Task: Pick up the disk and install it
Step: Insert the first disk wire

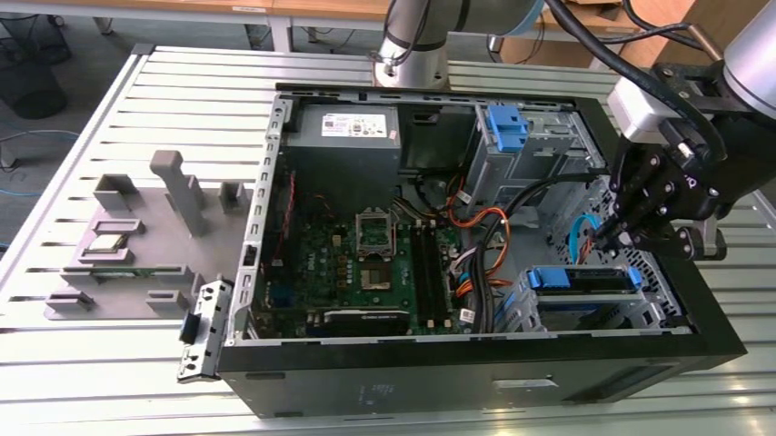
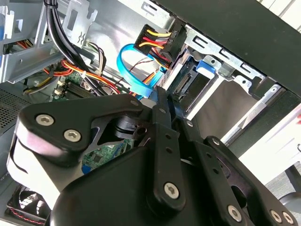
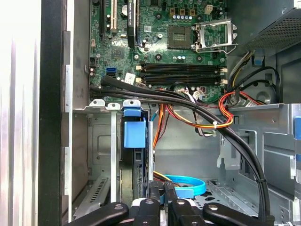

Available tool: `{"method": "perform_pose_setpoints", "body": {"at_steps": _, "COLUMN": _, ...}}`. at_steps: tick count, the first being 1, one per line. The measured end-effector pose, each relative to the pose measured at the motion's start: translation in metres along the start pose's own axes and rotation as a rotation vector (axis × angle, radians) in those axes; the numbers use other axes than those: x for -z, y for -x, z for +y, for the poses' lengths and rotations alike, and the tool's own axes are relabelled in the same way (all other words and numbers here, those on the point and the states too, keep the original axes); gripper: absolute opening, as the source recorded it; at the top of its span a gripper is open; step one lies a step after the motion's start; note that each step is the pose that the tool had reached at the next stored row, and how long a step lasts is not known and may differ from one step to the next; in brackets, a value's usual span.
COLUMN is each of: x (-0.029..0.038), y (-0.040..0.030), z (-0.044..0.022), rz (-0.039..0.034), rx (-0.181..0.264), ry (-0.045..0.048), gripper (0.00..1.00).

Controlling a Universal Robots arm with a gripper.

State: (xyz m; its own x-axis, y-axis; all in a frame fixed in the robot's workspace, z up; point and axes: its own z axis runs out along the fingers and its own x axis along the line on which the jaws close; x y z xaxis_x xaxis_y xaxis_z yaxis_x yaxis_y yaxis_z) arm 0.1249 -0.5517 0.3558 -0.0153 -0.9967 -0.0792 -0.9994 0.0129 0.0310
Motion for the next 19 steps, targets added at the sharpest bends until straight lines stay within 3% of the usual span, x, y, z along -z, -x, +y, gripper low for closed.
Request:
{"method": "perform_pose_setpoints", "body": {"at_steps": 3, "x": 0.0000, "y": -0.0001, "z": 0.0003, "rz": 0.0029, "rx": 0.000, "ry": -0.0041, "gripper": 0.16}}
{"method": "perform_pose_setpoints", "body": {"at_steps": 7, "x": -0.0002, "y": -0.0001, "z": 0.0009, "rz": 0.0185, "rx": 0.002, "ry": -0.0168, "gripper": 0.16}}
{"method": "perform_pose_setpoints", "body": {"at_steps": 11, "x": -0.0004, "y": -0.0003, "z": 0.0013, "rz": 0.0213, "rx": 0.003, "ry": -0.0240, "gripper": 0.16}}
{"method": "perform_pose_setpoints", "body": {"at_steps": 14, "x": -0.0012, "y": -0.0005, "z": 0.0013, "rz": 0.0220, "rx": 0.006, "ry": -0.0422, "gripper": 0.16}}
{"method": "perform_pose_setpoints", "body": {"at_steps": 19, "x": -0.0013, "y": -0.0007, "z": 0.0042, "rz": 0.0339, "rx": 0.008, "ry": -0.0766, "gripper": 0.16}}
